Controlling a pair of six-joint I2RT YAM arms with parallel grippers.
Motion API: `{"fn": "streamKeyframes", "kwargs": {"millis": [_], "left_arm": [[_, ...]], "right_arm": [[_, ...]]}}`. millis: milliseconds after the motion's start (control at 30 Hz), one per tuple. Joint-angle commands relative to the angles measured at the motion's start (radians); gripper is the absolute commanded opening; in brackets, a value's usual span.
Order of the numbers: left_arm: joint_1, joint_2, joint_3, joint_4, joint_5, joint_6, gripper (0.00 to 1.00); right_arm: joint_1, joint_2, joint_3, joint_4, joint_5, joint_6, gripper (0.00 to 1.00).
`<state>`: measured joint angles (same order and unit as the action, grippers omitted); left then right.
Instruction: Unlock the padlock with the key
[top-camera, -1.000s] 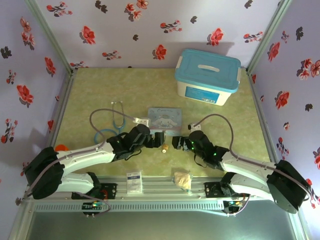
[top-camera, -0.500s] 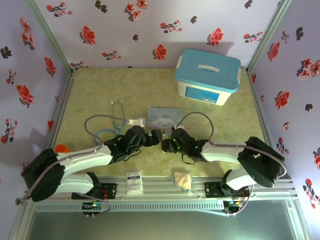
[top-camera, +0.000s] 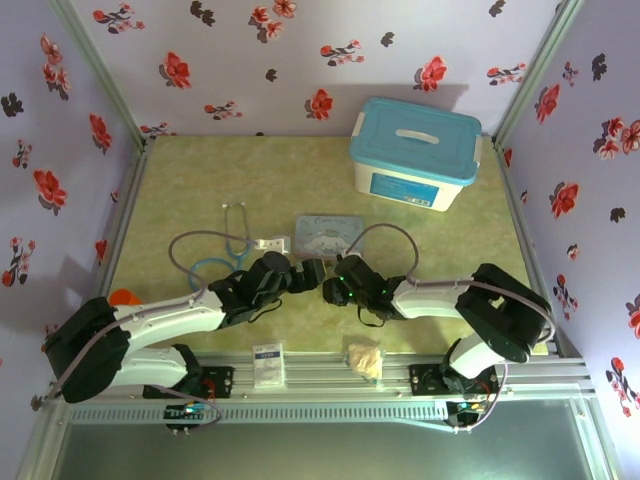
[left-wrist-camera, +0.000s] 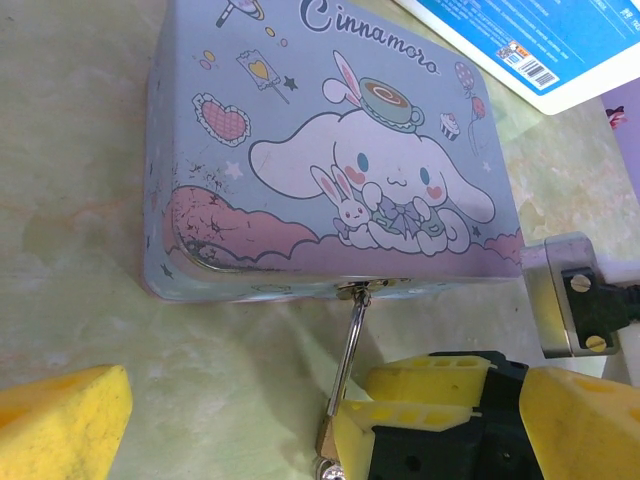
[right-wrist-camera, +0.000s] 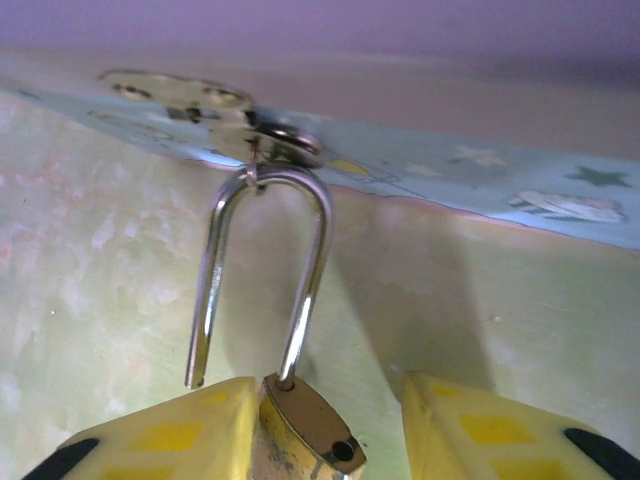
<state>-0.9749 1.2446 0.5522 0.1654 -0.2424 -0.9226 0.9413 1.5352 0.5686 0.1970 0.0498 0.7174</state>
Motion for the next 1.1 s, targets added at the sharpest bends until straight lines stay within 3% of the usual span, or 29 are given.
{"fn": "streamKeyframes", "kwargs": {"millis": [0,567,900,1067], "left_arm": [[0.007,0.012,-0.01,0.026,-0.015,-0.015,1.0],[0.035,0.022,0.052,-0.048,-0.054,0.084,1.0],[0.131,0.112,0.193,-0.101,-0.052,0.262,1.0],[0.169,0.211,0.274,-0.144,-0.073,0.296,0.94]], "right_arm": [[0.014,0.02,-0.002,0.022,-0.034,0.021,0.35],[0.011,-0.019,-0.128,0.203,-0.019,0.131,0.04],[0.008,-0.034,-0.187,0.282,0.011,0.273,0.0],[0.008,-0.019,-0.187,0.292,0.03,0.374,0.0]]}}
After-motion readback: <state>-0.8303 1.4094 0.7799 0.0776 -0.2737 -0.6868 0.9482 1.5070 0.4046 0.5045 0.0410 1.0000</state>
